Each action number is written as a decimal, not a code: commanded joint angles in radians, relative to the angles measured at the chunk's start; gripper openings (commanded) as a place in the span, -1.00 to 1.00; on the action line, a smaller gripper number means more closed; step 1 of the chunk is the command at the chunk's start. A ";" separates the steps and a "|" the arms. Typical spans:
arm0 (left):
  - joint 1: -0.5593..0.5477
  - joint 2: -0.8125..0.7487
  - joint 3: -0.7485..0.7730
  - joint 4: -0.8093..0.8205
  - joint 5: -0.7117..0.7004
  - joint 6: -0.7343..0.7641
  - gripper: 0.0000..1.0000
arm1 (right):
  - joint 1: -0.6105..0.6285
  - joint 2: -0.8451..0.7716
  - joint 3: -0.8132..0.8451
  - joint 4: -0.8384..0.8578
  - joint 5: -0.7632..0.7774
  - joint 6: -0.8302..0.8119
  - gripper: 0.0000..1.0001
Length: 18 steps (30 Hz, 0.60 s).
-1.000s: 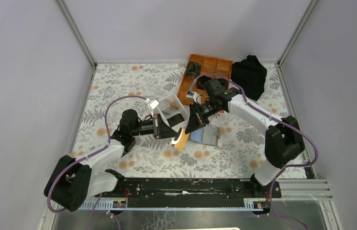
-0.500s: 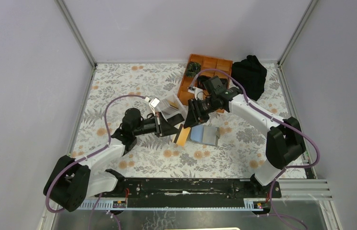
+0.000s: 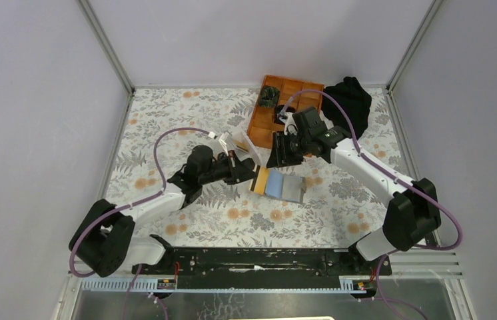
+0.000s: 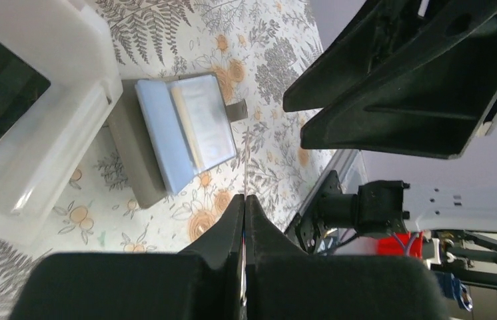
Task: Put the credit cards into the card holder
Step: Pick up the credit card from the storage box, then insert the credit card into the card holder.
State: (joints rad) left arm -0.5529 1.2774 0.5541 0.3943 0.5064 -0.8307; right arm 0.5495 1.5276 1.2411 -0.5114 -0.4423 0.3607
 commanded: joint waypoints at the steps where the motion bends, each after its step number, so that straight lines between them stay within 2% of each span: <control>1: -0.070 0.068 0.069 0.001 -0.144 0.011 -1.00 | -0.005 -0.091 -0.064 0.030 0.254 0.072 -0.02; 5: -0.128 0.136 0.106 0.015 -0.224 -0.016 -1.00 | -0.006 -0.152 -0.145 0.043 0.389 0.141 -0.21; 10: -0.189 0.210 0.134 0.036 -0.318 -0.036 -1.00 | -0.005 -0.187 -0.210 0.033 0.454 0.191 -0.91; 11: -0.195 0.218 0.133 0.048 -0.336 -0.044 -1.00 | -0.005 -0.187 -0.217 0.031 0.458 0.194 -0.99; 18: -0.229 0.312 0.156 0.122 -0.412 -0.060 -1.00 | -0.005 -0.175 -0.256 0.028 0.492 0.226 -1.00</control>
State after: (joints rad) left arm -0.7666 1.5471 0.6697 0.4183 0.1768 -0.8810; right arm 0.5476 1.3670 0.9997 -0.4953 -0.0124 0.5480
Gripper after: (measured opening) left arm 0.011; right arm 0.011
